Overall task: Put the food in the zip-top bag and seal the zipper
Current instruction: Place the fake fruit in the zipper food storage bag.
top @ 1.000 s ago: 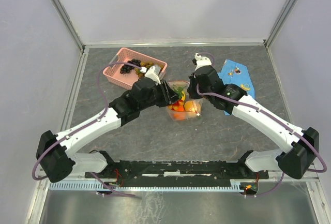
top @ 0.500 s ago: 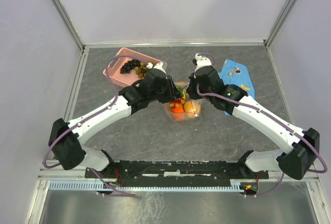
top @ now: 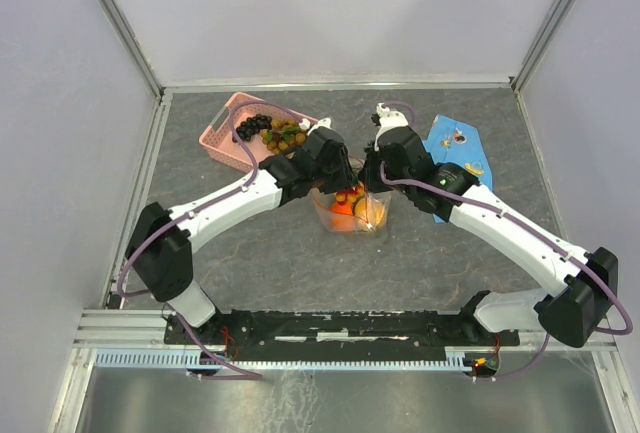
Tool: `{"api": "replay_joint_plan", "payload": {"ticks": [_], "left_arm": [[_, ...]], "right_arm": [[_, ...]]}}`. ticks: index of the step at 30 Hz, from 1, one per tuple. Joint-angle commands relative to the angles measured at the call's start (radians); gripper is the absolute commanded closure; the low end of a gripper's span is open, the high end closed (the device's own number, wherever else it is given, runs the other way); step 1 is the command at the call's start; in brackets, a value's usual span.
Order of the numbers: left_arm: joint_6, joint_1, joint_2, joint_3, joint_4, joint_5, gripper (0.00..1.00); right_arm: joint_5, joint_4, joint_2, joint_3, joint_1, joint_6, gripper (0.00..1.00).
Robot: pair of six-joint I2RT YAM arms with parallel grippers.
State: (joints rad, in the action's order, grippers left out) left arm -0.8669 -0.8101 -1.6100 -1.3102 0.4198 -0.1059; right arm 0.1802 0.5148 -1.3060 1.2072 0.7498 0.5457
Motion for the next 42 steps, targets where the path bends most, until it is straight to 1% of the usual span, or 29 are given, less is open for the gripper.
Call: {"api": "replay_joint_plan", "payload": {"ticks": [1,2,5,8,12,15,17,18,24,31,38,42], "left_arm": [[-0.031,-0.006,-0.030,-0.021,-0.077,-0.051,0.86],[-0.029,-0.005,-0.038,-0.019,-0.094,-0.048,0.84],[-0.019,-0.012,-0.062,-0.023,-0.142,-0.015,0.76],[-0.004,-0.020,-0.077,-0.037,-0.157,-0.003,0.64],[0.013,-0.023,-0.069,-0.036,-0.155,0.010,0.51],[0.022,-0.023,-0.048,-0.027,-0.137,0.012,0.44],[0.033,-0.023,-0.030,-0.020,-0.120,0.011,0.37],[0.038,-0.023,-0.017,-0.017,-0.113,0.012,0.35],[0.075,-0.023,0.078,-0.009,-0.032,0.005,0.33],[0.141,-0.023,0.214,-0.037,0.127,-0.063,0.33],[0.200,-0.023,0.318,-0.025,0.263,-0.242,0.32],[0.225,-0.022,0.332,0.003,0.285,-0.331,0.32]], "right_arm": [[-0.012,-0.041,0.025,0.010,-0.004,0.012,0.98],[-0.012,-0.041,0.025,0.009,-0.004,0.013,0.98],[-0.012,-0.039,0.024,0.008,-0.004,0.013,0.98],[-0.005,-0.035,0.023,0.010,-0.003,0.010,0.98],[0.014,-0.028,0.025,0.015,-0.003,0.003,0.98],[0.035,-0.023,0.031,0.015,-0.003,-0.004,0.98],[0.047,-0.022,0.035,0.014,-0.004,-0.006,0.98],[0.051,-0.021,0.037,0.011,-0.004,-0.008,0.98],[0.054,-0.022,0.037,0.006,-0.004,-0.008,0.98],[0.059,-0.021,0.033,-0.003,-0.004,-0.010,0.98],[0.063,-0.018,0.031,0.001,-0.003,-0.010,0.98],[0.063,-0.014,0.030,0.003,-0.004,-0.010,0.98]]}}
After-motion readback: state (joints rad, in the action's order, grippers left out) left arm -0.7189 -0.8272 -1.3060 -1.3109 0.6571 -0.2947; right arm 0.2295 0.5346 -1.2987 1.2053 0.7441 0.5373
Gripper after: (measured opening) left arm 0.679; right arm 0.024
